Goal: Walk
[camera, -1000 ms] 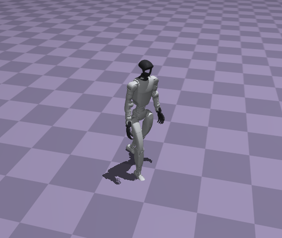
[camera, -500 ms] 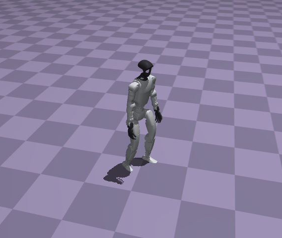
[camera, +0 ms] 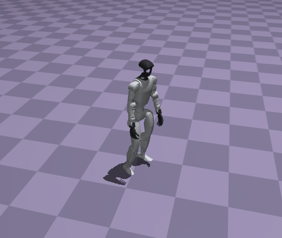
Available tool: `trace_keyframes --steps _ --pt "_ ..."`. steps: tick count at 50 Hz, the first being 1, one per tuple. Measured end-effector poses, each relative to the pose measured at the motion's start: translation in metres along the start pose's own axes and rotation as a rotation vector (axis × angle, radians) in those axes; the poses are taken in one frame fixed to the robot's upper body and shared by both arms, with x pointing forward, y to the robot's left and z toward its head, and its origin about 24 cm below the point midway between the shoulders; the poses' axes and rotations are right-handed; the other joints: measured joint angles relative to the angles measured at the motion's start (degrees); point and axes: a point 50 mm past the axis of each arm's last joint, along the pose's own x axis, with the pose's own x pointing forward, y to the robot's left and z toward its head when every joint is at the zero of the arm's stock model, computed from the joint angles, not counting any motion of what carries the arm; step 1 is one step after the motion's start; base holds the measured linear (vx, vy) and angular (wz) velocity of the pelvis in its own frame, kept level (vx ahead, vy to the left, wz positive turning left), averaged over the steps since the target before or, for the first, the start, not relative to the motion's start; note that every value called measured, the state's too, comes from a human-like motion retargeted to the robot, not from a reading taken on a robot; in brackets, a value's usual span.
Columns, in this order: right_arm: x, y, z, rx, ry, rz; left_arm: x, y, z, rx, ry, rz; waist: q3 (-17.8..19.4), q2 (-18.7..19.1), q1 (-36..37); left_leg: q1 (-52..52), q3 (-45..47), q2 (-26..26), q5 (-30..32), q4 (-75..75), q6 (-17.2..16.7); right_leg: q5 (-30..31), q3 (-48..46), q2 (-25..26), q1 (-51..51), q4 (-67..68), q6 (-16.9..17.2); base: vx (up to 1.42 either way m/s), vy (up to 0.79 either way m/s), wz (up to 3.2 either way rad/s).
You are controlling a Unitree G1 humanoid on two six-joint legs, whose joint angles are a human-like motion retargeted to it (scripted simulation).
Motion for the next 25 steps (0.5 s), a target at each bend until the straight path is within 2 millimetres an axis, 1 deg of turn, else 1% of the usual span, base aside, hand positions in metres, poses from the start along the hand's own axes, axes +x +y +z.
trace_keyframes --steps 5,12,20,25 --pt "0.0 -0.004 0.003 -0.028 0.002 -0.015 -0.001 -0.006 -0.007 0.016 0.025 -0.027 0.13 1.08 1.45 0.09 -0.24 1.47 0.04 1.04 -0.61 0.8 -1.08 1.85 2.89 -4.87 -0.61 0.07 -0.1 -0.06" --pt "0.0 -0.005 0.002 -0.044 0.014 -0.02 -0.002 -0.009 -0.016 0.041 0.062 -0.044 -0.09 2.32 2.19 -0.2 0.45 2.92 -0.24 2.36 -0.76 2.22 -1.37 3.75 5.38 -9.82 -0.91 0.03 -0.04 -0.03" --pt "0.0 -0.008 0.001 -0.041 0.015 -0.034 -0.003 -0.016 -0.024 0.049 0.086 -0.063 -0.65 3.04 1.78 0.35 1.64 3.51 -1.04 2.08 -0.26 3.6 -0.85 4.77 7.08 -13.31 -0.72 0.0 0.0 0.0" --pt "0.0 -0.01 0.002 -0.035 0.008 -0.041 -0.003 -0.022 -0.025 0.05 0.086 -0.08 -0.97 3.31 1.34 1.15 2.37 3.4 -1.06 0.77 0.1 4.58 -0.39 4.93 7.67 -14.69 -0.39 0.0 0.01 -0.01"
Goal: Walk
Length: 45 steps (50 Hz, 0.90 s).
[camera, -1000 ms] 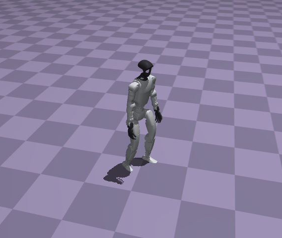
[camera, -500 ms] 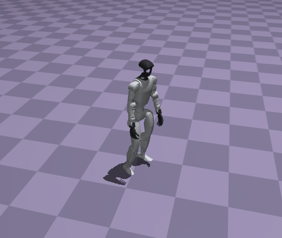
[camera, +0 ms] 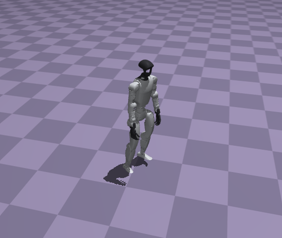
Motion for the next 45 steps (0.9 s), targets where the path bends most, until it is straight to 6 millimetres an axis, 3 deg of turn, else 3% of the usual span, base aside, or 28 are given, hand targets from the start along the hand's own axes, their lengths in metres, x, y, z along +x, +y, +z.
trace_keyframes --steps 3,5,8,10,15,17,20,45 --pt "0.0 -0.001 0.001 0.004 -0.004 -0.001 0.0 -0.003 0.001 0.005 -0.004 -0.008 -0.15 0.12 -0.25 0.6 0.42 -0.18 0.3 -1.08 0.14 0.67 0.27 -0.02 0.21 -0.56 0.32 0.01 0.05 -0.07" --pt "-0.002 0.007 -0.017 0.005 0.027 0.003 -0.001 -0.019 -0.013 0.005 0.021 -0.033 -0.33 -0.24 -0.2 1.36 1.0 -0.5 0.42 -0.39 0.42 0.28 0.71 -0.98 -0.01 1.9 0.42 -0.02 0.05 -0.1" --pt "0.0 -0.002 -0.001 0.005 -0.005 -0.005 0.0 -0.006 0.0 0.012 -0.007 -0.02 -0.46 0.09 -0.52 1.58 1.1 -0.7 0.66 -2.62 0.39 0.99 0.71 -0.43 0.04 -0.13 0.81 0.03 0.04 -0.02" --pt "-0.003 0.005 -0.017 0.003 0.024 0.002 -0.001 -0.022 -0.013 0.01 0.018 -0.044 -0.6 -0.28 -0.42 2.57 1.69 -1.07 1.21 -2.66 0.7 0.75 1.15 -1.32 -0.2 2.1 0.88 0.0 0.0 0.0" --pt "-0.001 -0.005 -0.003 -0.005 -0.005 -0.009 0.0 -0.012 -0.002 0.013 -0.005 -0.035 -0.74 -0.14 -0.63 3.24 1.79 -1.6 1.43 -5.04 0.84 0.77 1.28 -1.18 -0.37 1.32 1.27 0.0 0.0 0.0" --pt "-0.002 0.0 -0.015 -0.007 0.016 -0.004 -0.001 -0.024 -0.011 0.003 0.011 -0.051 -0.74 -0.47 -0.46 4.13 2.23 -1.97 1.96 -5.32 1.07 0.38 1.65 -1.94 -0.7 3.29 1.24 0.0 0.0 0.0" --pt "-0.001 -0.007 0.0 -0.01 -0.009 -0.013 0.001 -0.013 0.001 -0.003 -0.012 -0.038 -0.7 -0.09 -0.47 3.86 2.03 -1.89 1.71 -6.15 1.09 1.09 1.44 -1.3 -0.33 1.06 1.36 0.0 0.0 0.0" --pt "0.0 -0.014 0.002 0.082 0.002 -0.039 0.002 -0.019 0.003 -0.12 -0.012 -0.038 -0.51 -0.64 0.14 4.11 2.53 -2.92 1.19 -5.93 2.39 0.41 2.67 -2.49 -2.85 5.46 2.03 0.0 0.0 0.0"
